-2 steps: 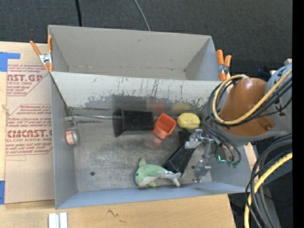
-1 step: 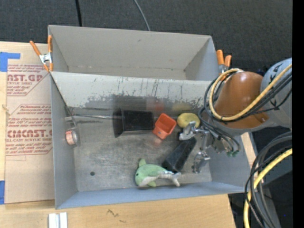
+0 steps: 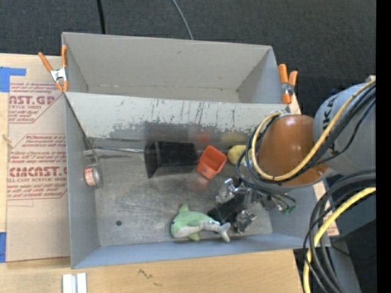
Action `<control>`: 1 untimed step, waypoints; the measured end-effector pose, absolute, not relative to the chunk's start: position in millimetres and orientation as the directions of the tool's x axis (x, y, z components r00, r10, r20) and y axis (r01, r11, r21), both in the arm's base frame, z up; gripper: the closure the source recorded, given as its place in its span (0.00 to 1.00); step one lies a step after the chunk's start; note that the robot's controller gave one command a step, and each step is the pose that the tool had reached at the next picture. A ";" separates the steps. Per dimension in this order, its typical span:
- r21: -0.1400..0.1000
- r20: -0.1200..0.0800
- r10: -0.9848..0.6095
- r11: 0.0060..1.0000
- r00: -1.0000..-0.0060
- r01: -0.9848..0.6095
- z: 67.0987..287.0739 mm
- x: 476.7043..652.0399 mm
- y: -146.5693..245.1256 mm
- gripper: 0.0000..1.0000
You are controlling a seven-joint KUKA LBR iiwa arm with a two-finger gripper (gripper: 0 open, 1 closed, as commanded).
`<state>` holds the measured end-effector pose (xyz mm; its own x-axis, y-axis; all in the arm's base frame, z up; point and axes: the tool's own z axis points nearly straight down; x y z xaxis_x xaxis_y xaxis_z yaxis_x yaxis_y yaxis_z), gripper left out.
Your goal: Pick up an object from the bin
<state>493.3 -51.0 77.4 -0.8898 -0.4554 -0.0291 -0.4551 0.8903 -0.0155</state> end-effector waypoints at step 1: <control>-0.016 -0.029 -0.456 0.890 -0.890 -0.455 77.4 493.3 -51.0 1.00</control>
Offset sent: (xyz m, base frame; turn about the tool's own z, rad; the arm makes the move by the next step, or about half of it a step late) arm 0.0117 0.0443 0.1508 0.0353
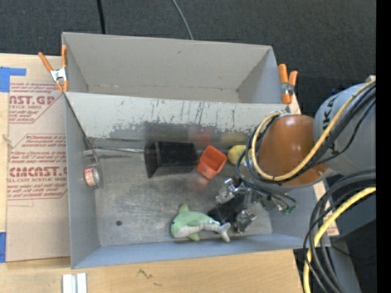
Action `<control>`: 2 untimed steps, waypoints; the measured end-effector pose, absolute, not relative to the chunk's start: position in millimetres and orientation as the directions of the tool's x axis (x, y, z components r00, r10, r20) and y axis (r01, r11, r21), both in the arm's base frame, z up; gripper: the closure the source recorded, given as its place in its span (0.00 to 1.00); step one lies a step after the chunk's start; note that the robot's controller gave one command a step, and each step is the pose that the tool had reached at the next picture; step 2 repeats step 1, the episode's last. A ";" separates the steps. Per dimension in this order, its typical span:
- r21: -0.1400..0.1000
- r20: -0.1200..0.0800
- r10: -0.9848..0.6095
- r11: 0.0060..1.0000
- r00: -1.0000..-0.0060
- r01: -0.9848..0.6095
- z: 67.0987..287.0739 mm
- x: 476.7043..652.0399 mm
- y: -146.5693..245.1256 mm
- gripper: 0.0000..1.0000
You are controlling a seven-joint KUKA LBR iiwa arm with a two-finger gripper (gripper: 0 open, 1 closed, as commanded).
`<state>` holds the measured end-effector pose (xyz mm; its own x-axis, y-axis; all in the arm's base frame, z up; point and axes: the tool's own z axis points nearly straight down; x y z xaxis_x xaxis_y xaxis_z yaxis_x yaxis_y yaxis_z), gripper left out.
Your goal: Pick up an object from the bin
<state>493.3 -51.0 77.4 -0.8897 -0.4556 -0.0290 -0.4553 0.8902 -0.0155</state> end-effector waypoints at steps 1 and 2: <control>0.002 0.000 -0.424 0.906 -0.906 -0.424 226.4 504.7 -5.8 1.00; 0.002 0.000 -0.424 0.906 -0.906 -0.424 226.4 504.7 -5.8 1.00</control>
Offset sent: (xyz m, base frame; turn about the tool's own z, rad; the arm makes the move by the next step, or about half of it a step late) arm 0.0000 0.0000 0.0000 0.0000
